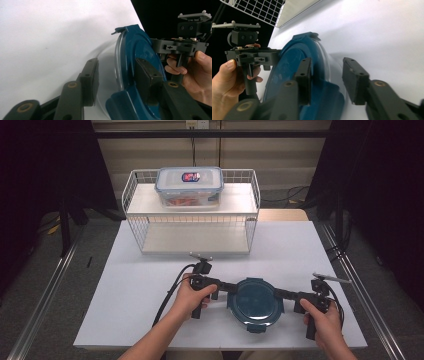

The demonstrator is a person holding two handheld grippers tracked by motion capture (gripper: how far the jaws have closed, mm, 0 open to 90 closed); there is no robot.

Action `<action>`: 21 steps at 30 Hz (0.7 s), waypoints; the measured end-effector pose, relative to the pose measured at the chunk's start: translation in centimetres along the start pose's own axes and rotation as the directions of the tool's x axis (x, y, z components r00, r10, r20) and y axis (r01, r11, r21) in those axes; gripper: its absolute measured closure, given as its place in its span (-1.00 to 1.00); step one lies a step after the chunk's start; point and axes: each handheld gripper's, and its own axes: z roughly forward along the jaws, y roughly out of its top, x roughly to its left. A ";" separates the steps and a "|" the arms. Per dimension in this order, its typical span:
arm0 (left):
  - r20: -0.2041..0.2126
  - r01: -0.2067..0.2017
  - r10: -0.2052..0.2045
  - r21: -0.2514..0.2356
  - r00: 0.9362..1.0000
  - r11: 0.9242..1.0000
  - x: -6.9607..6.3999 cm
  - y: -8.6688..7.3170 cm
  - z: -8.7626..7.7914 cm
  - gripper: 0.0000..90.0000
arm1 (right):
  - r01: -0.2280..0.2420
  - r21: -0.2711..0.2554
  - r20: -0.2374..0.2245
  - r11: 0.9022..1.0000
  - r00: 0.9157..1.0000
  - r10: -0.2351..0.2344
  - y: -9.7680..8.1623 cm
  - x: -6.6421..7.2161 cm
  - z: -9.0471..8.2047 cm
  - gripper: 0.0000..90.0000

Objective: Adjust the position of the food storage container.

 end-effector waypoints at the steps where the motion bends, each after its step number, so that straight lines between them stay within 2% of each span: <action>1: 0.008 0.006 -0.006 0.002 1.000 1.000 0.0 0.0 0.0 0.18 | -0.012 0.005 -0.008 1.000 1.000 0.012 -0.2 -0.2 -0.2 0.24; 8: 0.032 0.025 -0.026 0.007 0.999 1.000 0.0 -0.1 0.1 0.28 | -0.033 0.029 -0.029 0.999 0.999 0.034 -1.0 -0.5 -0.7 0.09; 10: 0.037 0.014 -0.014 0.011 0.999 1.000 0.1 0.0 0.1 0.32 | -0.027 0.032 -0.032 0.999 0.999 0.028 -1.2 -0.4 -0.7 0.08; 13: 0.049 0.024 -0.024 0.005 0.999 1.000 0.0 0.0 0.1 0.42 | -0.026 0.046 -0.034 0.999 0.999 0.028 -1.6 -0.5 -0.9 0.01; 15: 0.054 0.020 -0.020 0.005 0.998 1.000 0.0 -0.1 0.1 0.47 | -0.051 0.054 -0.056 0.997 0.997 0.054 -2.0 -0.7 -1.0 0.02; 17: 0.061 0.018 -0.018 0.006 0.998 1.000 0.0 0.0 0.1 0.54 | -0.057 0.061 -0.076 0.997 0.995 0.062 -2.3 -0.7 -1.1 0.12; 19: 0.059 0.017 -0.018 0.008 0.998 1.000 0.0 0.0 0.1 0.55 | -0.070 0.064 -0.066 0.996 0.995 0.074 -2.2 -0.5 -1.1 0.14; 21: 0.059 0.029 -0.029 0.003 0.998 1.000 -0.1 0.0 0.1 0.56 | -0.113 0.057 -0.072 0.992 0.991 0.117 -2.1 -0.6 -1.0 0.19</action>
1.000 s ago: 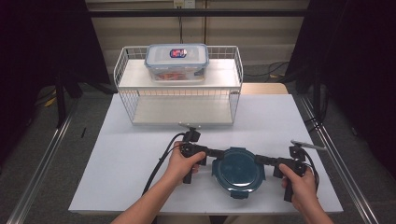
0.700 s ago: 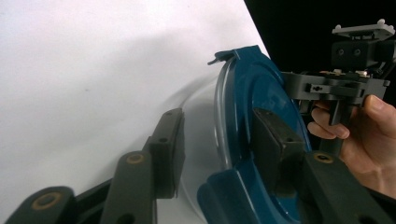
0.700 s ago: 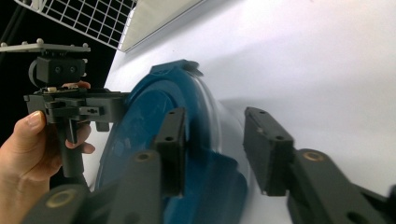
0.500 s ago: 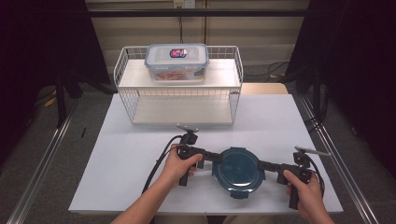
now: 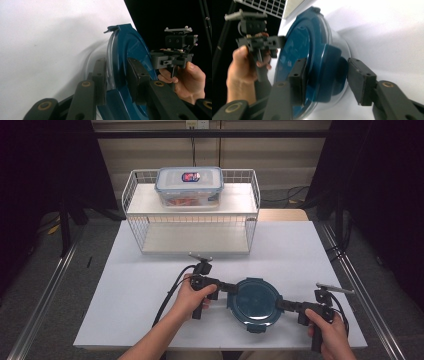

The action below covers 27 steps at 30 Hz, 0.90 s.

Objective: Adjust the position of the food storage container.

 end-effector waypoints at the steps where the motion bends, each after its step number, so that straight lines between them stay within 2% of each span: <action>1: -0.004 0.002 -0.002 -0.004 1.000 1.000 0.0 0.0 -0.1 0.59 | -0.001 0.000 -0.006 1.000 1.000 0.001 0.1 -0.1 0.0 0.19; 3: -0.008 0.000 0.000 -0.001 1.000 1.000 0.1 0.1 -0.2 0.61 | -0.002 0.004 0.003 1.000 1.000 0.002 0.2 0.0 0.1 0.20; 4: -0.001 0.015 -0.015 -0.003 1.000 1.000 0.1 0.2 -0.2 0.62 | -0.013 -0.005 0.000 1.000 1.000 0.013 0.2 0.1 0.2 0.21; 5: -0.006 0.013 -0.013 0.007 1.000 1.000 0.2 0.2 -0.4 0.62 | -0.013 -0.003 0.001 1.000 1.000 0.013 0.4 0.2 0.3 0.21; 6: -0.005 0.014 -0.014 -0.011 1.000 1.000 0.3 0.3 -0.5 0.63 | -0.004 -0.003 0.000 1.000 1.000 0.004 0.5 0.2 0.3 0.22; 7: -0.007 0.024 -0.024 -0.006 1.000 1.000 0.3 0.3 -0.6 0.64 | -0.016 -0.003 -0.003 1.000 1.000 0.016 0.7 0.4 0.5 0.23; 9: 0.006 0.034 -0.034 -0.004 0.999 0.999 0.5 0.4 -0.9 0.64 | -0.002 -0.004 -0.002 1.000 1.000 0.002 1.2 0.6 0.8 0.24; 10: -0.011 0.027 -0.027 0.005 1.000 1.000 0.6 0.5 -1.2 0.64 | 0.000 -0.008 -0.008 1.000 1.000 0.000 1.5 0.7 1.1 0.25; 11: -0.010 0.046 -0.046 -0.004 0.999 0.999 0.5 0.5 -1.2 0.64 | -0.005 -0.006 -0.010 1.000 1.000 0.005 1.8 0.7 1.4 0.26; 14: -0.006 0.052 -0.052 0.001 0.999 0.999 0.8 0.4 -1.8 0.65 | -0.002 -0.010 -0.021 1.000 1.000 0.002 2.6 0.6 2.2 0.27; 16: -0.017 0.046 -0.046 0.001 0.999 0.999 1.0 0.4 -2.1 0.66 | -0.005 -0.012 -0.028 1.000 1.000 0.004 3.1 0.6 2.7 0.27; 17: -0.015 0.050 -0.050 -0.001 0.999 0.999 1.1 0.3 -2.2 0.66 | -0.002 -0.009 -0.027 1.000 1.000 0.002 3.4 0.6 3.0 0.27; 18: -0.001 0.071 -0.071 0.001 0.997 0.997 1.2 0.2 -2.3 0.65 | -0.009 -0.008 -0.031 1.000 0.999 0.009 3.6 0.8 3.2 0.27; 19: -0.006 0.076 -0.076 -0.006 0.997 0.997 1.2 0.2 -2.4 0.65 | 0.005 -0.011 -0.029 1.000 1.000 -0.006 3.9 0.8 3.4 0.27; 20: -0.025 0.065 -0.065 -0.009 0.998 0.998 1.4 0.1 -2.5 0.65 | -0.002 -0.001 -0.032 1.000 0.999 0.002 4.1 0.9 3.5 0.27; 21: -0.012 0.084 -0.084 -0.016 0.996 0.996 1.3 0.0 -2.6 0.65 | 0.015 -0.004 -0.034 1.000 0.999 -0.015 4.2 0.8 3.7 0.27; 23: -0.015 0.093 -0.093 -0.024 0.996 0.995 1.3 -0.1 -2.7 0.65 | 0.016 0.005 -0.035 1.000 0.999 -0.016 4.5 1.0 3.9 0.27; 24: -0.016 0.092 -0.092 -0.020 0.996 0.996 1.3 -0.2 -2.8 0.65 | 0.030 0.003 -0.041 1.000 0.999 -0.030 4.7 0.9 4.1 0.27; 27: -0.015 0.093 -0.094 -0.034 0.995 0.995 1.3 -0.4 -2.9 0.64 | 0.023 0.014 -0.043 1.000 0.999 -0.023 5.0 0.9 4.5 0.27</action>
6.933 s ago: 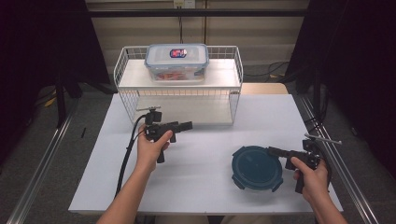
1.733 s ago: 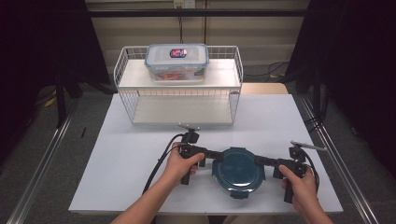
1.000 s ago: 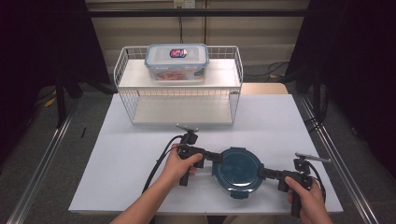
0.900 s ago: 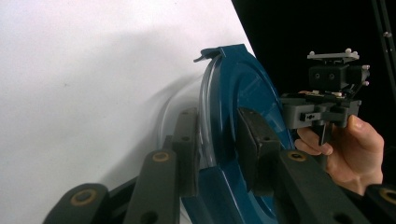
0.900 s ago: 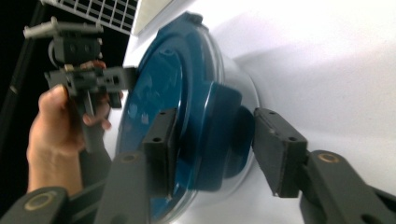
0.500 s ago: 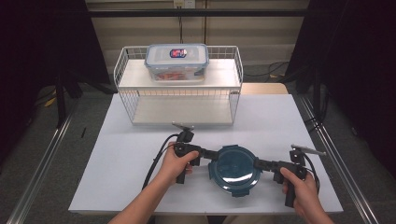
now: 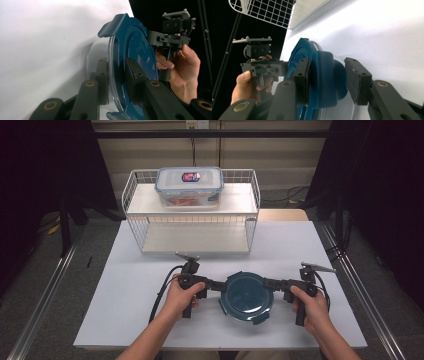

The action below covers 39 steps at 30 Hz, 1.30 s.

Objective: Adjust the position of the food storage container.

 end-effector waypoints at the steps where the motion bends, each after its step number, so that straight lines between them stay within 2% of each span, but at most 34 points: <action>1: 0.008 0.003 -0.003 -0.002 1.000 1.000 0.0 -0.1 0.0 0.64 | 0.011 -0.005 -0.001 1.000 1.000 -0.011 0.1 -0.1 0.1 0.26; 12: 0.015 0.006 -0.006 -0.015 1.000 1.000 -0.1 -0.2 0.1 0.63 | 0.026 -0.025 0.026 0.999 0.999 -0.025 -0.1 -0.1 0.2 0.24; 16: 0.025 0.001 -0.001 -0.003 1.000 1.000 0.0 -0.1 0.1 0.64 | 0.038 -0.028 0.036 0.999 0.999 -0.037 -0.4 0.0 -0.2 0.24; 20: 0.010 0.003 -0.003 -0.013 1.000 1.000 -0.1 -0.1 0.2 0.64 | 0.048 -0.035 0.052 0.998 0.998 -0.046 -0.9 0.0 -0.6 0.21; 23: 0.008 0.006 -0.006 -0.017 1.000 1.000 -0.1 -0.1 0.3 0.63 | 0.044 -0.030 0.041 0.999 0.998 -0.042 -1.2 -0.1 -0.9 0.09; 27: 0.007 0.004 -0.004 -0.014 1.000 1.000 -0.1 -0.1 0.2 0.62 | 0.039 -0.016 0.043 0.999 0.998 -0.038 -2.0 -0.2 -1.4 0.08; 31: 0.016 0.005 -0.005 -0.010 1.000 1.000 -0.1 -0.1 0.2 0.62 | 0.039 -0.012 0.031 0.999 0.999 -0.039 -2.9 0.1 -1.9 0.13; 33: 0.003 -0.002 0.002 -0.014 1.000 1.000 -0.1 -0.1 0.2 0.63 | 0.041 -0.003 0.025 0.999 0.999 -0.041 -3.2 0.1 -2.1 0.21; 35: 0.003 -0.003 0.003 -0.014 1.000 1.000 -0.1 -0.2 0.2 0.62 | 0.032 0.011 0.014 0.999 0.999 -0.032 -3.4 0.3 -2.1 0.42; 37: 0.002 0.001 -0.001 -0.014 1.000 1.000 -0.1 -0.2 0.2 0.62 | 0.041 0.000 0.020 0.999 0.999 -0.041 -3.5 0.4 -2.1 0.45; 38: 0.018 0.010 -0.010 -0.015 1.000 1.000 -0.1 -0.2 0.2 0.62 | 0.043 -0.002 0.022 0.999 0.999 -0.043 -3.5 0.4 -2.2 0.52; 39: 0.008 0.012 -0.012 -0.013 1.000 1.000 -0.1 -0.2 0.2 0.63 | 0.024 -0.015 0.023 1.000 0.999 -0.024 -3.5 0.4 -2.3 0.54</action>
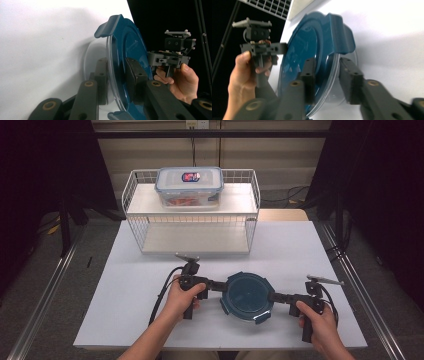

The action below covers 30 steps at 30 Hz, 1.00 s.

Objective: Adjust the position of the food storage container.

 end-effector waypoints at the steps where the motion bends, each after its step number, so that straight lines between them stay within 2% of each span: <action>1: -0.003 -0.003 0.003 -0.001 1.000 1.000 0.0 0.0 0.0 0.63 | -0.012 -0.004 -0.008 1.000 1.000 0.012 0.0 -0.1 0.0 0.56; 2: -0.007 0.004 -0.004 -0.009 1.000 1.000 -0.1 -0.1 0.0 0.63 | -0.021 -0.011 -0.003 1.000 1.000 0.021 0.0 -0.1 0.0 0.56; 4: -0.007 0.019 -0.018 0.003 1.000 1.000 0.0 -0.1 -0.2 0.63 | -0.011 -0.013 0.013 1.000 1.000 0.011 0.1 0.1 0.1 0.58; 6: -0.016 0.032 -0.032 0.015 0.999 0.999 0.1 -0.1 -0.4 0.62 | -0.021 -0.024 0.014 0.999 1.000 0.021 0.3 0.3 0.4 0.61; 7: -0.010 0.032 -0.032 0.012 0.999 0.999 0.2 0.0 -0.5 0.62 | -0.020 -0.026 0.020 0.999 1.000 0.021 0.5 0.3 0.6 0.62; 8: -0.002 0.051 -0.051 0.017 0.999 0.999 0.3 0.1 -0.7 0.62 | -0.016 -0.029 0.018 0.999 1.000 0.017 0.7 0.4 0.8 0.63; 10: -0.032 0.047 -0.048 -0.021 0.998 0.999 0.4 0.2 -1.0 0.63 | -0.028 -0.026 0.020 0.999 0.999 0.028 1.1 0.5 1.4 0.64; 14: -0.039 0.058 -0.060 -0.034 0.997 0.998 0.8 0.6 -2.3 0.64 | -0.034 -0.024 0.013 0.999 0.999 0.034 1.8 1.0 2.7 0.65; 15: -0.060 0.052 -0.056 -0.052 0.997 0.997 0.9 0.6 -2.5 0.64 | -0.030 -0.022 0.013 0.999 0.999 0.030 2.0 1.2 3.0 0.66; 16: -0.049 0.060 -0.062 -0.050 0.997 0.997 1.0 0.6 -2.9 0.65 | -0.034 -0.027 0.009 0.999 0.999 0.034 2.1 1.3 3.4 0.66; 22: -0.077 0.055 -0.062 -0.091 0.995 0.994 1.5 0.7 -4.6 0.65 | -0.023 -0.012 0.002 1.000 1.000 0.023 2.8 2.1 5.3 0.67; 25: -0.076 0.070 -0.079 -0.111 0.994 0.991 1.9 0.6 -5.2 0.65 | -0.040 -0.010 -0.017 0.999 0.999 0.040 3.0 2.2 6.2 0.67; 29: -0.081 0.080 -0.091 -0.129 0.992 0.988 2.3 0.5 -5.9 0.65 | -0.021 0.002 -0.018 1.000 1.000 0.021 3.5 2.5 7.2 0.67; 30: -0.077 0.091 -0.103 -0.139 0.992 0.986 2.3 0.5 -6.0 0.65 | -0.032 0.000 -0.024 0.999 0.999 0.032 3.6 2.6 7.5 0.67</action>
